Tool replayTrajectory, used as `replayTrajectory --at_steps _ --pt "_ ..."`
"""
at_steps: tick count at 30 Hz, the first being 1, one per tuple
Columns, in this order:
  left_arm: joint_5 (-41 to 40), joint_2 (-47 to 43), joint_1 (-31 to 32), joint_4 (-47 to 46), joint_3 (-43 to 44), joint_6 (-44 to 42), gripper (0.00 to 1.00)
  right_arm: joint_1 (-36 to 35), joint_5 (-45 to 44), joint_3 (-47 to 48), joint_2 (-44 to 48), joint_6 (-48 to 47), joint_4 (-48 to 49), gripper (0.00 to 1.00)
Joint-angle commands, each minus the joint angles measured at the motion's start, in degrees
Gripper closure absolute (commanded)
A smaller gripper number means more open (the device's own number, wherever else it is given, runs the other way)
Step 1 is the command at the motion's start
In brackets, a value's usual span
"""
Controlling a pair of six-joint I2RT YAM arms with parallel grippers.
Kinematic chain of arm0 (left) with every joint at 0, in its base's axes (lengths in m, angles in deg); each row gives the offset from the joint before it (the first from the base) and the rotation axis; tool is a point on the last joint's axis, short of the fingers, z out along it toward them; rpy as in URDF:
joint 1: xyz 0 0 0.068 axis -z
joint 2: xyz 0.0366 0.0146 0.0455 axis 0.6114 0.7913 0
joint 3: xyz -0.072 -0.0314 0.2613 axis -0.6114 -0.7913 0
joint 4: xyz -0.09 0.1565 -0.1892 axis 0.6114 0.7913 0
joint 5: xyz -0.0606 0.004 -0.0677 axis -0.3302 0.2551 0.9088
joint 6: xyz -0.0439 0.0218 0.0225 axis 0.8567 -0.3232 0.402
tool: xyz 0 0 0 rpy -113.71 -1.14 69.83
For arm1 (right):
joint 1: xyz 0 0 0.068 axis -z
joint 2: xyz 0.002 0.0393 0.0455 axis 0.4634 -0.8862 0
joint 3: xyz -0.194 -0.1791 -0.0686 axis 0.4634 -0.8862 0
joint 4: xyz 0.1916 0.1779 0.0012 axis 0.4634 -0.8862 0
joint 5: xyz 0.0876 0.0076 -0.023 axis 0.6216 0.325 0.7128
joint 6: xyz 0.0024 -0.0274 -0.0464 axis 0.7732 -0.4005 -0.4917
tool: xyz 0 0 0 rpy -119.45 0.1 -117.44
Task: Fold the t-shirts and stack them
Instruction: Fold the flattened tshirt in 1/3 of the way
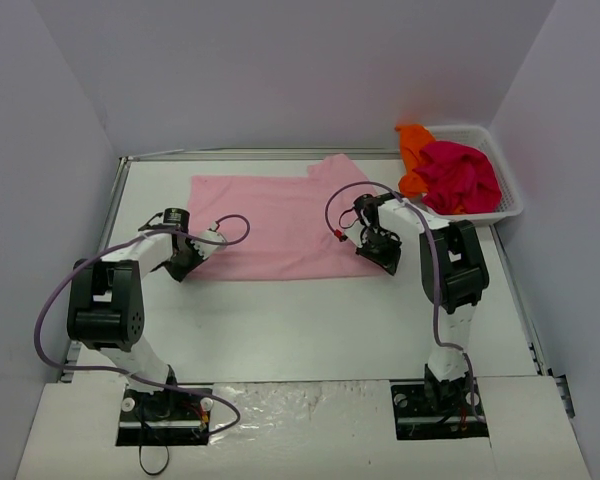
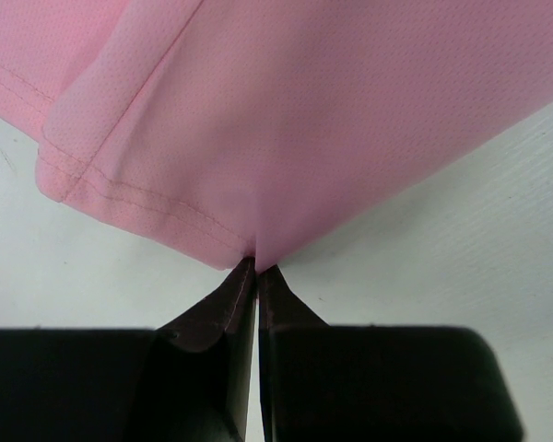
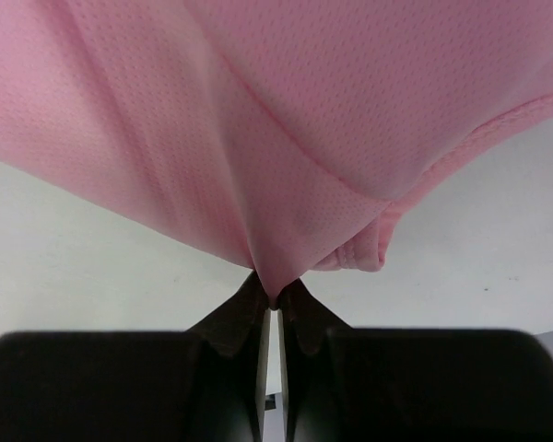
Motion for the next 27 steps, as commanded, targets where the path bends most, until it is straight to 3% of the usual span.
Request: replayTrajectory --at_steps 1,27 --pt "-0.61 -2.14 0.11 1.11 1.35 0.35 0.98 0.79 -0.75 0.81 0.39 -0.31 -2.42 0.99" --pt "-0.34 -11.54 1.25 6.38 -5.68 -1.85 0.98 0.09 -1.55 -4.28 7.15 -0.31 -7.34 1.00"
